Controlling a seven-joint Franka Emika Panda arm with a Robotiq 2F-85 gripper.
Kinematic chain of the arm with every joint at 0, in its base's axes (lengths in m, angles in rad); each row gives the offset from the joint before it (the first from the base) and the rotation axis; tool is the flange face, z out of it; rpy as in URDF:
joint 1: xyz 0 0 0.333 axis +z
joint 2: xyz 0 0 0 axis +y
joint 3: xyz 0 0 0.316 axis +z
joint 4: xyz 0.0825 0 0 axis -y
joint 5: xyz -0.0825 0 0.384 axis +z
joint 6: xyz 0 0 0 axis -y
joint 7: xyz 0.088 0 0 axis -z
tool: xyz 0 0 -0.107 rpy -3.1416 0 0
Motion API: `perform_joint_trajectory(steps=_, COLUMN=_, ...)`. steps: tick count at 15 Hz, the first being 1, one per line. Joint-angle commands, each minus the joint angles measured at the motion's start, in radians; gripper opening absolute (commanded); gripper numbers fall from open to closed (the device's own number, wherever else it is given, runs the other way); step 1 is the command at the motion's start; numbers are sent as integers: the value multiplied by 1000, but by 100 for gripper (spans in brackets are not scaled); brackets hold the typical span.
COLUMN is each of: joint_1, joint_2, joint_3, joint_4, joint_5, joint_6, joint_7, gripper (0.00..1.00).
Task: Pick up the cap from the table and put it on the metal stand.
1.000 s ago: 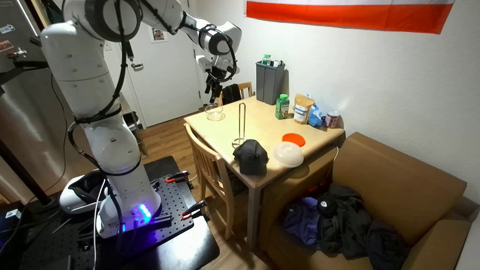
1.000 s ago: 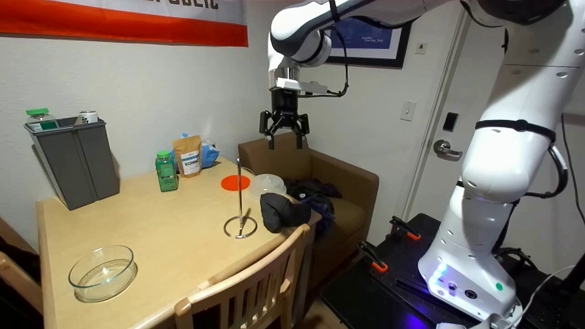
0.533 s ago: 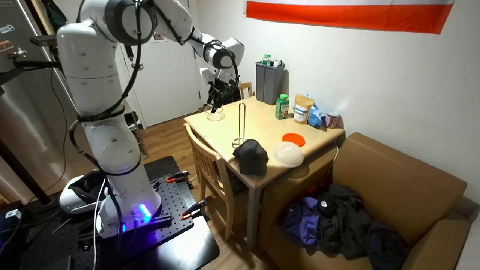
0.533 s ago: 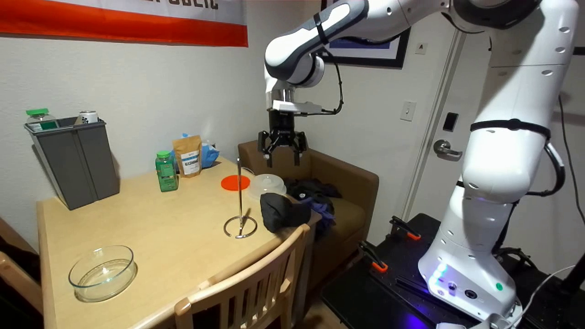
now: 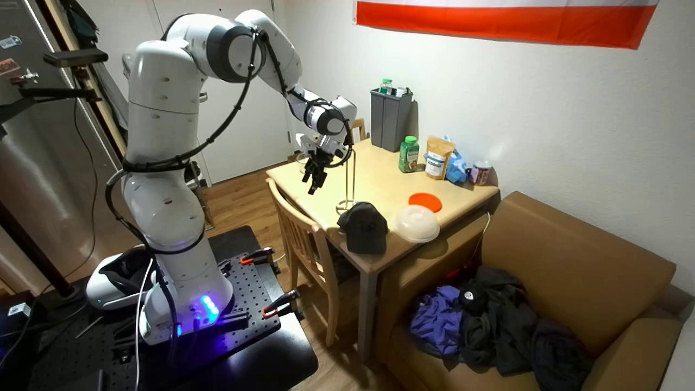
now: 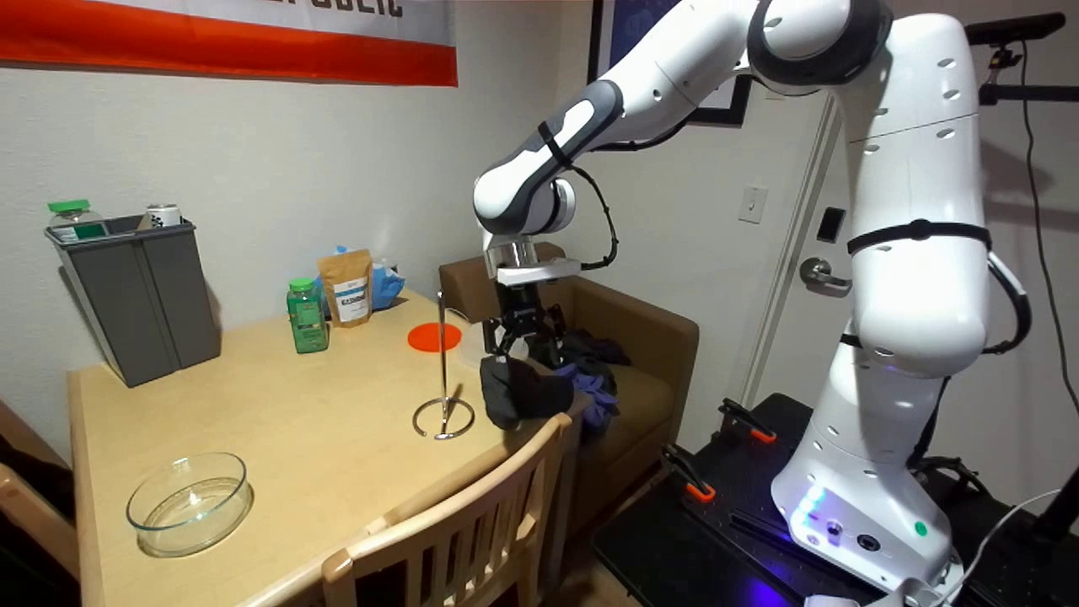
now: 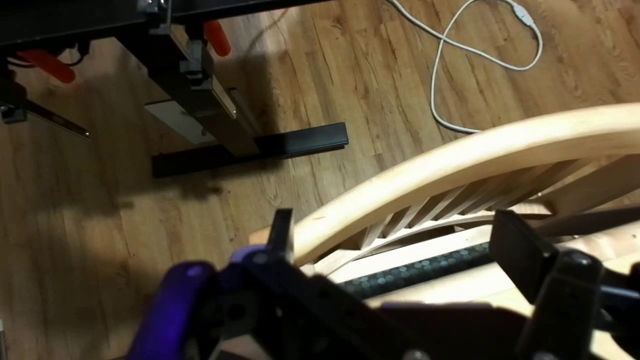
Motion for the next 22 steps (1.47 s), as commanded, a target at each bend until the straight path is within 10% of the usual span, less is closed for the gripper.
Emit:
perform_joint_trajectory(steps=1, joint_1=33, joint_2=58, joint_3=-40, joint_4=25, joint_5=-46, joint_6=66, joint_7=69, gripper=100)
perform_joint_trajectory(steps=6, joint_1=53, joint_2=58, joint_3=-57, joint_4=5, joint_5=-46, joint_6=233, joint_7=107, gripper=100)
perform_joint_trajectory(steps=22, joint_1=58, joint_2=378, joint_3=-94, joint_4=260, joint_5=-27, joint_6=159, joint_7=127, gripper=100)
